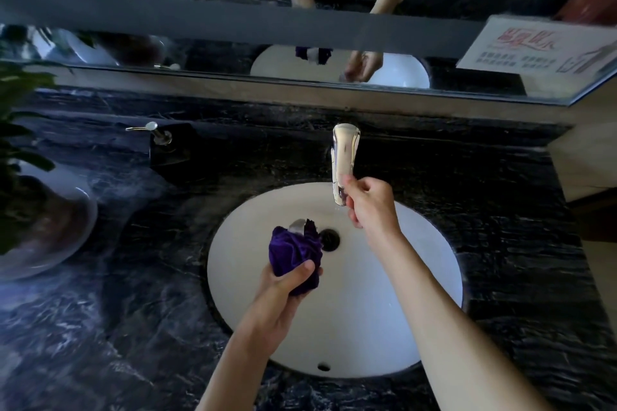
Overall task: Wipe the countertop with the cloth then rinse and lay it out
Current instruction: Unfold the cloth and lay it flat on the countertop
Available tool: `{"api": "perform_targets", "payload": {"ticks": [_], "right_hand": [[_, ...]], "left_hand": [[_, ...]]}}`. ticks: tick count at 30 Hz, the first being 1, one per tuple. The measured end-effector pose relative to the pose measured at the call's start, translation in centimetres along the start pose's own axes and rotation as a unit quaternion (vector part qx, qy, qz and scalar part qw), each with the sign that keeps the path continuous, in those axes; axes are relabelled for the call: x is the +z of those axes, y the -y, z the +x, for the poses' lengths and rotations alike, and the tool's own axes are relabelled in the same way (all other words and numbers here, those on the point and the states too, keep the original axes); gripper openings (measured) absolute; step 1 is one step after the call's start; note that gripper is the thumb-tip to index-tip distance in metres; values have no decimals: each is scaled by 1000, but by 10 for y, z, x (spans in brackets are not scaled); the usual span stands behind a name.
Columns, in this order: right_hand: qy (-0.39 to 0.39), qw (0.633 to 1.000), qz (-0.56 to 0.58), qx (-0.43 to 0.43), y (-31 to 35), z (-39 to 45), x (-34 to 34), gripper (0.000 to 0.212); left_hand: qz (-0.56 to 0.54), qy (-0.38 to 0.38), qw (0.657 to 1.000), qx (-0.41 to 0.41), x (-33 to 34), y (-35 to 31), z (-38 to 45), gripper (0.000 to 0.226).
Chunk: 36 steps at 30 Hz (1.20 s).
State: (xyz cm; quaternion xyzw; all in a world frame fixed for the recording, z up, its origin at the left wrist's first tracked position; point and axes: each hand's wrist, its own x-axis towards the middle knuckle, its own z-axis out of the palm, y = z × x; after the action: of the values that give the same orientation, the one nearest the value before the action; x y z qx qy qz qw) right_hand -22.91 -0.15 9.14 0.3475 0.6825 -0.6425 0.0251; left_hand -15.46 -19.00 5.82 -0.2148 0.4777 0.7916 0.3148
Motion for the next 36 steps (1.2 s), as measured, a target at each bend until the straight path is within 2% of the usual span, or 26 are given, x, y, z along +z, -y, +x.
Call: {"api": "perform_targets", "payload": {"ticks": [2, 4, 8, 11, 13, 14, 17, 20, 24, 28, 30, 32, 36], "right_hand": [[20, 999, 46, 11, -5, -11, -11, 30], [74, 994, 73, 25, -10, -29, -21, 27], [157, 987, -30, 18, -27, -68, -30, 25], [197, 980, -5, 24, -36, -95, -31, 31], [195, 980, 40, 25, -38, -112, -33, 41], [197, 978, 64, 24, -39, -121, -34, 44], [202, 973, 110, 10, -41, -141, -41, 49], [177, 976, 127, -6, -44, -154, -50, 49], [124, 977, 172, -28, -51, -167, -65, 41], [69, 971, 227, -21, -59, -170, -86, 15], [67, 964, 257, -18, -64, -170, -100, 14], [72, 958, 276, -28, -66, -169, -118, 24], [111, 968, 212, -73, -68, -165, -161, 24]], "left_hand": [[4, 8, 1000, 15, 2, -3, -4, 73], [10, 21, 999, 37, 3, -6, -9, 67], [14, 56, 996, 64, 8, -9, -21, 63], [15, 76, 994, 74, 16, -9, -34, 73], [5, 95, 992, 78, 20, -9, -42, 86], [3, 106, 991, 80, 21, -10, -45, 83], [29, 120, 989, 78, 27, -9, -54, 48], [61, 133, 987, 71, 32, -4, -60, 37], [98, 155, 982, 43, 44, 5, -65, 40], [91, 154, 983, 30, 68, 15, -70, 39], [96, 150, 983, 43, 81, 20, -74, 34], [105, 152, 981, 57, 93, 26, -77, 33], [111, 130, 982, 84, 121, 41, -84, 31]]}}
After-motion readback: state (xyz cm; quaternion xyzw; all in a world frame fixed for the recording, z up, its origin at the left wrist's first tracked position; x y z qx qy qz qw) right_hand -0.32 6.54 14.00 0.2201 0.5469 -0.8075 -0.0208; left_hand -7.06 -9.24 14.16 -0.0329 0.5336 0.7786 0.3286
